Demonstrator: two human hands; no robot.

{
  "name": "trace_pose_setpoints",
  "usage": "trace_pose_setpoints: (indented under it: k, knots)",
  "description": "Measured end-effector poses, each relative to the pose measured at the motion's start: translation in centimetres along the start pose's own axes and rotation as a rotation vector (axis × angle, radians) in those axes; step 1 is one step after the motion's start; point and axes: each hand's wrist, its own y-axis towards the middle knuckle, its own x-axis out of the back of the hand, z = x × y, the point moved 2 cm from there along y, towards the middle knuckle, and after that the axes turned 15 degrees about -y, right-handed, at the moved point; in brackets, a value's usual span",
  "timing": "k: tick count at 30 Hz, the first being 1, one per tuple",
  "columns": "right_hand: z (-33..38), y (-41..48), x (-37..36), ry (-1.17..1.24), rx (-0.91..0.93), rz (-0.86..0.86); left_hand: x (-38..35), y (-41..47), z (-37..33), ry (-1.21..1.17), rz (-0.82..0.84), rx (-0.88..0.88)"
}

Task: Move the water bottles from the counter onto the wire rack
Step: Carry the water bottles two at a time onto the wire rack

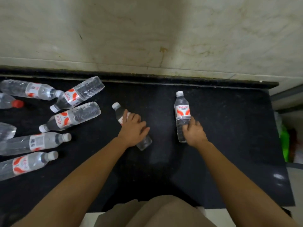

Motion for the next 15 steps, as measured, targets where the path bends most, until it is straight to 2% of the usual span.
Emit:
trace_pose_setpoints:
  k: [4, 6, 7, 8, 10, 12, 13, 15]
  knots:
    - [1.0, 0.5, -0.5, 0.115, -0.119, -0.005, -2.0, -2.4, -1.4, 0.1, 0.057, -0.17]
    - [1.1, 0.9, -0.5, 0.127, -0.123, -0.076, -2.0, -3.2, -1.6, 0.076, -0.027, -0.181]
    - [1.0, 0.9, -0.6, 0.142, -0.107, -0.108, -1.9, -3.5, -1.8, 0.062, -0.09, -0.114]
    - [0.7, 0.9, -0.8, 0.164, -0.089, -0.123, -2.0, -3.8, -2.1, 0.049, -0.137, 0.02]
    - [0.1, 0.7, -0.8, 0.187, -0.056, -0.1, -2.2, -4.6, -3.0, -0.114, -0.283, 0.418]
    - [-0.7, 0.1, -0.5, 0.196, -0.037, -0.037, -2.6, -5.4, -4.2, -0.424, -0.448, 0.852]
    - [-1.1, -0.4, -0.5, 0.185, -0.03, -0.008, -2.9, -5.5, -4.5, -0.56, -0.483, 1.015]
    - [-1.8, -1.4, -0.9, 0.118, -0.02, 0.021, -3.4, -5.2, -4.5, -0.639, -0.483, 1.114]
